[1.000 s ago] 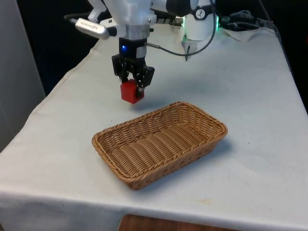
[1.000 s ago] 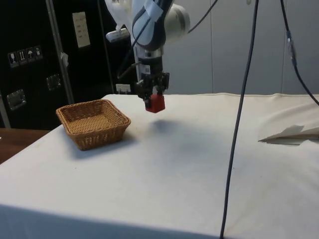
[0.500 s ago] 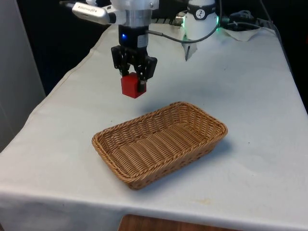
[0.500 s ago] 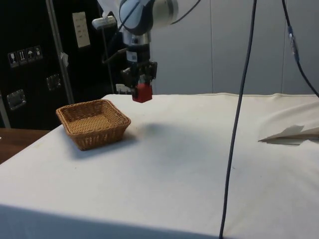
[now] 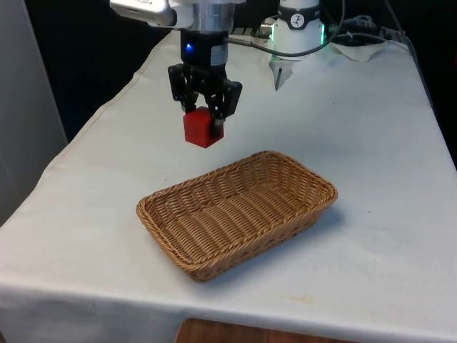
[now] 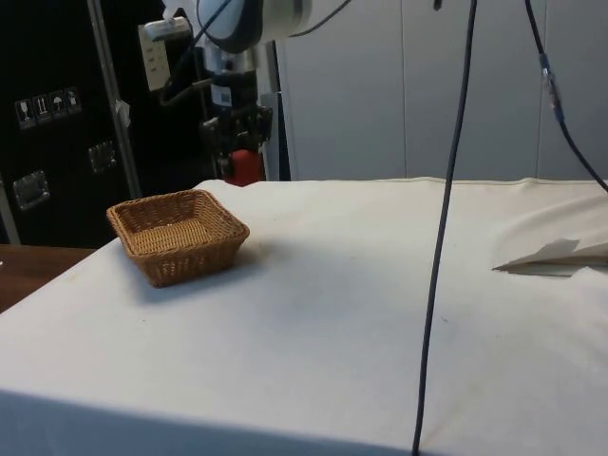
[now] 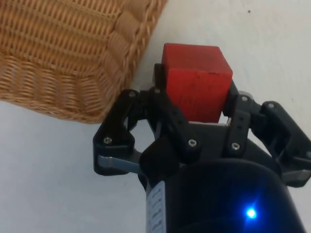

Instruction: Pick up the cube and place it into the basket.

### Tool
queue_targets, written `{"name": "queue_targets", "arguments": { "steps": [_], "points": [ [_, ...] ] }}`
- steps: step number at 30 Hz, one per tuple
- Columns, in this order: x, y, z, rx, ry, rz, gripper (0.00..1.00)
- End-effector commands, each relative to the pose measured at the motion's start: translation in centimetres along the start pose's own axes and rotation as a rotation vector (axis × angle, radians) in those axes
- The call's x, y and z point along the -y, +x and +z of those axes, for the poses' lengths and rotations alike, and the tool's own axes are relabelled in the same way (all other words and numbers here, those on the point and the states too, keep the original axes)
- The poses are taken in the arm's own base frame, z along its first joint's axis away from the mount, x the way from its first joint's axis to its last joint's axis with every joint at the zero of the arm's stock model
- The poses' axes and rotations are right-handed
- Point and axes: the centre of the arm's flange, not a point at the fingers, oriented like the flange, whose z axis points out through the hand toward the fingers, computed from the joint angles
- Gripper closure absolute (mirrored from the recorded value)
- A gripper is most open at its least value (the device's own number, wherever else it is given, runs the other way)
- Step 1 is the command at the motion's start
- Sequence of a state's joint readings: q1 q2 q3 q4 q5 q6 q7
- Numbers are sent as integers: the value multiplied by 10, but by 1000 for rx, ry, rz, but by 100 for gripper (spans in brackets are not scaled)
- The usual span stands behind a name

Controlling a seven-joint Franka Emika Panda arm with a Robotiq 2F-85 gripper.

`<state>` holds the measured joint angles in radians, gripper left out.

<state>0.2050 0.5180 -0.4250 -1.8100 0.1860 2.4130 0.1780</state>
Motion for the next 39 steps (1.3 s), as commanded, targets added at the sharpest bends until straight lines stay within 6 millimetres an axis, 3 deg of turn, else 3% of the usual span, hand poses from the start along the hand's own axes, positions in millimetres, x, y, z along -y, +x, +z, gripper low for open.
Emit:
{"name": "queue_targets", "arguments": {
  "steps": [1, 10, 21, 29, 38, 39],
  "points": [
    [3, 2, -1, 4, -6, 4, 100],
    [30, 22, -14, -11, -5, 6, 100],
    [51, 38, -14, -30, -8, 6, 100],
    [79, 46, 0, -38, -16, 15, 100],
    [96, 54, 20, -48, -21, 26, 100],
    [95, 54, 14, -55, -24, 20, 100]
  ]
}}
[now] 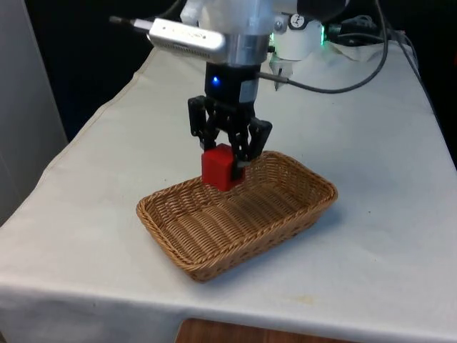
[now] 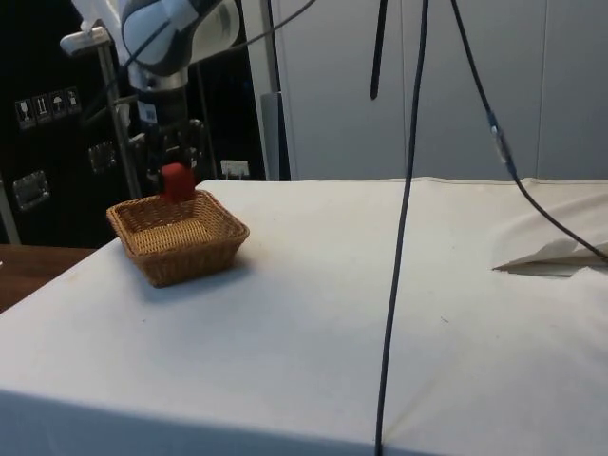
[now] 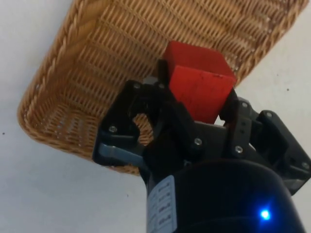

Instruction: Pick up the cube and place it into the basket.

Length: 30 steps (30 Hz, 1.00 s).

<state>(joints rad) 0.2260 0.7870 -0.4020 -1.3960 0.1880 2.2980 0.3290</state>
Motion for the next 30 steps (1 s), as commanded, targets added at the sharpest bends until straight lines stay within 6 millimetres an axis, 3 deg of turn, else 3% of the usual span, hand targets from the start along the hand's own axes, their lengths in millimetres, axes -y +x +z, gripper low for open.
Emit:
{"name": "queue_targets", "arguments": {
  "steps": [1, 7, 18, 30],
  "points": [
    [4, 1, 7, 6, 3, 6, 100],
    [10, 1, 29, 11, 3, 18, 100],
    [18, -6, 42, 28, 6, 18, 100],
    [29, -13, 68, 43, 23, 29, 100]
  ]
}}
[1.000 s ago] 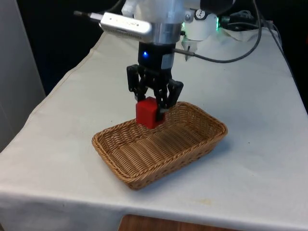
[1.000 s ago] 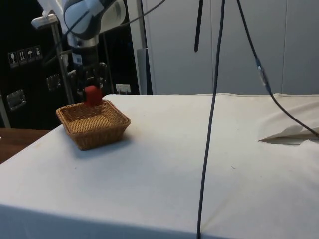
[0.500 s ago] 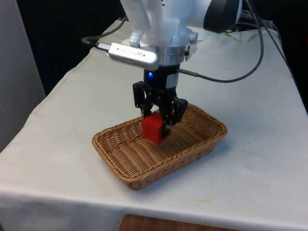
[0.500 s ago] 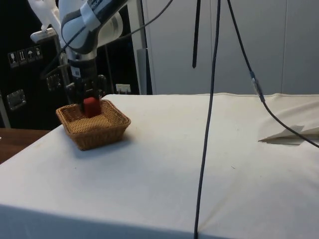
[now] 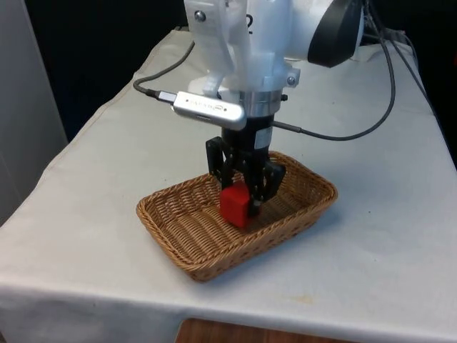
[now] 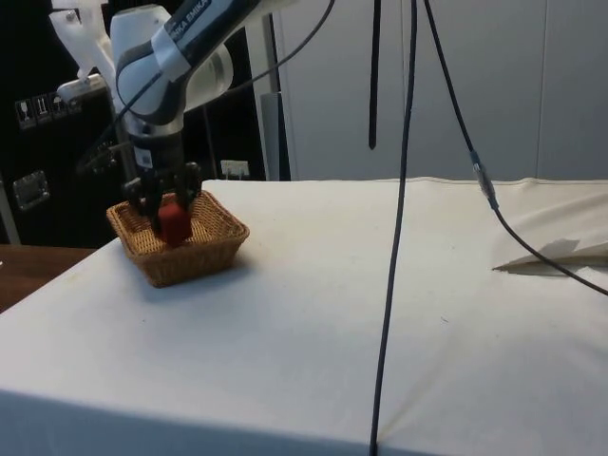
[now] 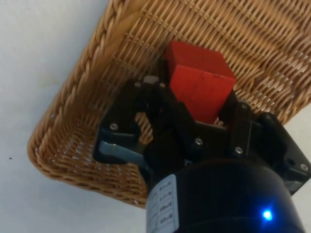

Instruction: Pick up the cube and place it into the basket.

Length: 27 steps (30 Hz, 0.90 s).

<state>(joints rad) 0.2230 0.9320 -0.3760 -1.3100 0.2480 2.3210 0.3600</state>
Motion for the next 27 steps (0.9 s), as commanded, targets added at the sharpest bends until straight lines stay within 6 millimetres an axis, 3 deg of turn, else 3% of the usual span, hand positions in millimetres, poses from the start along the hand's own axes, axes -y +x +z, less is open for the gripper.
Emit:
{"name": "queue_targets", "arguments": {
  "steps": [1, 4, 7, 10, 12, 14, 15, 16, 24, 25, 27],
  "points": [
    [2, 0, 3, 4, 9, 4, 100],
    [2, 2, 1, -1, 5, 2, 100],
    [2, 3, 1, -1, 4, 2, 91],
    [2, 3, 0, -3, 4, 2, 64],
    [2, 3, 0, -3, 2, 2, 30],
    [2, 3, 0, -6, 1, 0, 11],
    [2, 3, -1, -4, 2, 1, 11],
    [2, 3, -1, -4, 1, 1, 3],
    [-1, 4, -9, -5, -1, 0, 0],
    [1, 5, -2, -8, -1, 1, 0],
    [-3, 5, -17, -5, -2, 1, 0]
  ]
}}
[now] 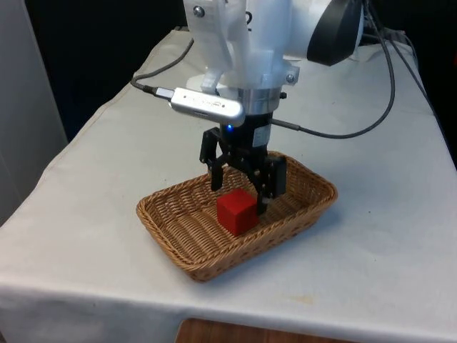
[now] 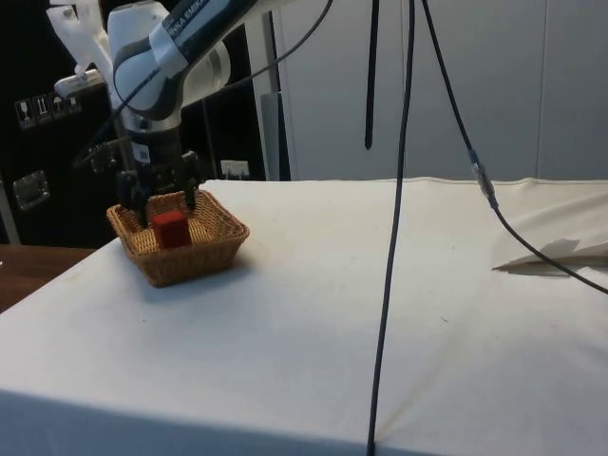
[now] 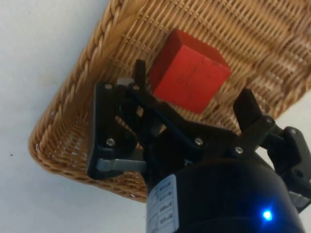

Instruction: Pick up the cube and place it into the basket.

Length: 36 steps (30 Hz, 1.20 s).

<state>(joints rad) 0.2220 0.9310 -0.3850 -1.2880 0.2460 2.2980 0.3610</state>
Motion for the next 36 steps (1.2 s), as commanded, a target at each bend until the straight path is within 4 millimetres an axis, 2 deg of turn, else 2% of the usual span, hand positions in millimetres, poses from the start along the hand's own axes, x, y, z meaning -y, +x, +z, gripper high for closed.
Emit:
{"name": "queue_targets", "arguments": {
  "steps": [1, 7, 8, 12, 16, 17, 21, 25, 28, 33, 34, 36],
  "points": [
    [-3, 0, -12, -1, 2, -1, 0],
    [-8, 1, -35, 7, 0, 0, 0],
    [-7, 2, -30, 12, -1, 0, 0],
    [-13, 0, -53, 9, 1, 0, 0],
    [-18, -1, -67, 13, 1, -1, 0],
    [-16, 1, -62, 16, 0, 1, 0],
    [-26, -4, -82, 18, 0, -1, 0],
    [-29, -3, -86, 24, 3, 2, 0],
    [-38, -11, -96, 24, 10, 1, 0],
    [-45, -16, -102, 30, 18, 2, 0],
    [-43, -12, -99, 39, 14, 6, 0],
    [-49, -17, -104, 32, 22, 5, 0]
  ]
}}
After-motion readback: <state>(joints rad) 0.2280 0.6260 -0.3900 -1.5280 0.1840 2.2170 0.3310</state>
